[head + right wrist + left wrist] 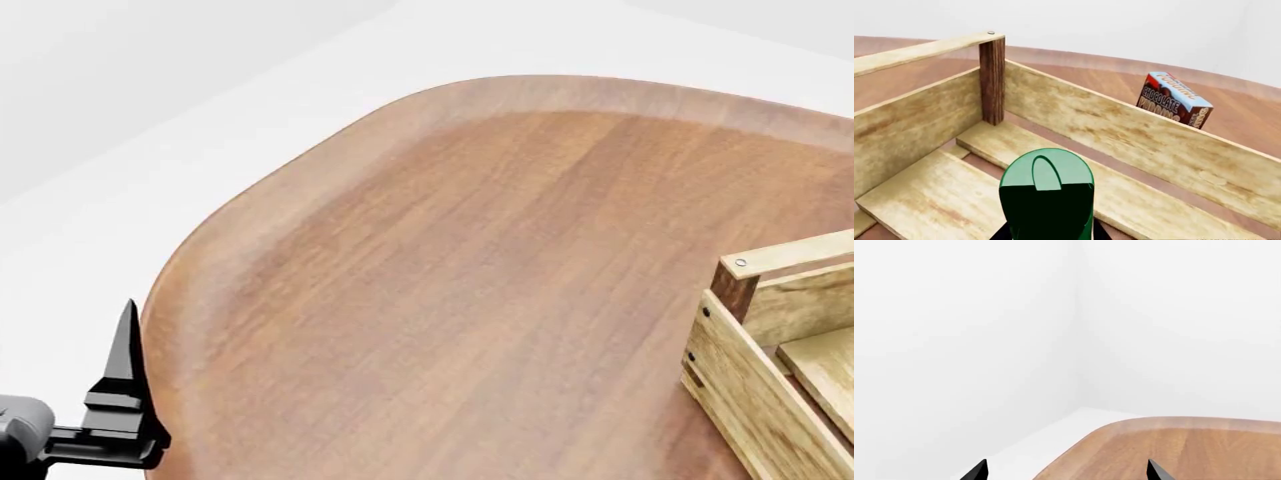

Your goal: Pick up the salad dressing and put it in the tray.

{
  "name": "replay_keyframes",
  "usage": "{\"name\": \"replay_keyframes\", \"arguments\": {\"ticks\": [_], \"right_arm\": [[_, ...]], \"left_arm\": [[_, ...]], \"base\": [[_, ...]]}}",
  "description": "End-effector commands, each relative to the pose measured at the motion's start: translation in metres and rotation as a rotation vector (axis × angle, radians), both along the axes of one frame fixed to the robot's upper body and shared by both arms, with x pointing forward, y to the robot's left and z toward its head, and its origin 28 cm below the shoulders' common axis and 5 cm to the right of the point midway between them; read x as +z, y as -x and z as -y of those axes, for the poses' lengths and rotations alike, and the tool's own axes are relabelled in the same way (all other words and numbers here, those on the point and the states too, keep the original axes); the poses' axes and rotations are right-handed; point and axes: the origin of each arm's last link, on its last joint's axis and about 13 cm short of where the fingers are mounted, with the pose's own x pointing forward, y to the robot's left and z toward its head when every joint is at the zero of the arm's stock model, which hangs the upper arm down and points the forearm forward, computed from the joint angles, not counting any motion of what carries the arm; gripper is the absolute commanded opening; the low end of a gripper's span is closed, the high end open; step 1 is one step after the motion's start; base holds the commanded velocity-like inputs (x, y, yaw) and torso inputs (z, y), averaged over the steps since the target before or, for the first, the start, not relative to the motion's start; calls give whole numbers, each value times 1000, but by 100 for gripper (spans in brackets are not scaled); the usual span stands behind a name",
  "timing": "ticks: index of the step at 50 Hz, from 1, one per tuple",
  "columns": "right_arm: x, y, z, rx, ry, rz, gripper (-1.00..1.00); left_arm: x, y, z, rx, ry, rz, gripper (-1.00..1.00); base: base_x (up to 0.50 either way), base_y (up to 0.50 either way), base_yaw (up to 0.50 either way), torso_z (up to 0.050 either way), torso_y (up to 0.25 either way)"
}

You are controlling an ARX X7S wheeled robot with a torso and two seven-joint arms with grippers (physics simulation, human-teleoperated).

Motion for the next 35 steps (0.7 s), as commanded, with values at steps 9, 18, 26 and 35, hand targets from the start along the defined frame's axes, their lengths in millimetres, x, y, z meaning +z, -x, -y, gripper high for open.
{"name": "replay_keyframes", "arguments": {"ticks": [9,18,26,35], "right_arm": [[-17,11,-2,-32,1,-49,-100],[-17,12,-1,-20,2,-47,100],[-15,11,1,-13,9,-41,100],[-12,9,1,-6,15,-37,100]], "left_arm": [[0,0,0,-2,-7,0,100],[1,0,1,-4,-11,2,100],[2,0,1,-5,-12,4,100],[1,0,1,-5,-11,2,100]], "base": [[0,0,0,0,0],[0,0,-1,0,0],[0,0,0,0,0],[0,0,0,0,0]]}}
